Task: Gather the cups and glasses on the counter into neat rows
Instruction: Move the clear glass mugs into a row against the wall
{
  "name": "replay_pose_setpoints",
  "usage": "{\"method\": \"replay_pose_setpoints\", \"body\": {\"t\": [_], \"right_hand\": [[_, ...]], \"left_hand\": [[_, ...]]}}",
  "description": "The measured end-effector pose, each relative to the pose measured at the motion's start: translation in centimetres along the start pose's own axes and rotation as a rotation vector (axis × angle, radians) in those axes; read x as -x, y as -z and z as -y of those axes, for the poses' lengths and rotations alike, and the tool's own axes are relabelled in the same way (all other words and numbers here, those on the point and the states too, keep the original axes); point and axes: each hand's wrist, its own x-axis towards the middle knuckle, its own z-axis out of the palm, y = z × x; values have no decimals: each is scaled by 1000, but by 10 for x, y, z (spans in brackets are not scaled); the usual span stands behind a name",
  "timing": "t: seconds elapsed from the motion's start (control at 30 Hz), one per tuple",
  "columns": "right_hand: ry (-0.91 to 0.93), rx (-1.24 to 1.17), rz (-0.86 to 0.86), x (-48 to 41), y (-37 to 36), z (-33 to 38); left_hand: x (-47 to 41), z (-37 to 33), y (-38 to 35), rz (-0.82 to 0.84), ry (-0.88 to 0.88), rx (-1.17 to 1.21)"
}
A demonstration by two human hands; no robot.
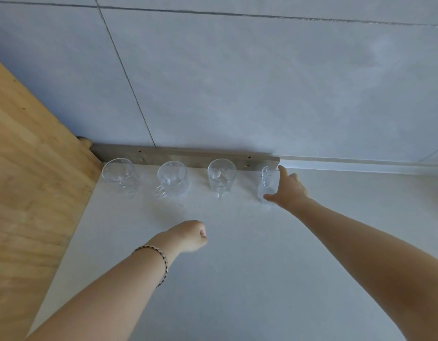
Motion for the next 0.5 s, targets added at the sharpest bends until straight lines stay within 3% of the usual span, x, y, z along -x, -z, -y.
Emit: {"method": "replay_pose_setpoints", "body": {"t": [0.13,0.27,0.37,0.43,0.5], "right_hand": [[22,101,34,25,-7,-30],[7,168,176,55,-12,-83],[-30,135,270,74,-2,-136],[-94,113,288,95,16,-205],[-94,117,317,98,18,-223]], "left_hand": [[7,-11,-5,1,12,-50],[14,-41,-16,0,2,-107],[16,-79,-28,-3,-59,-156],[16,-142,-50,20,-113,-186],[19,-153,-55,36,-124,-201]]}}
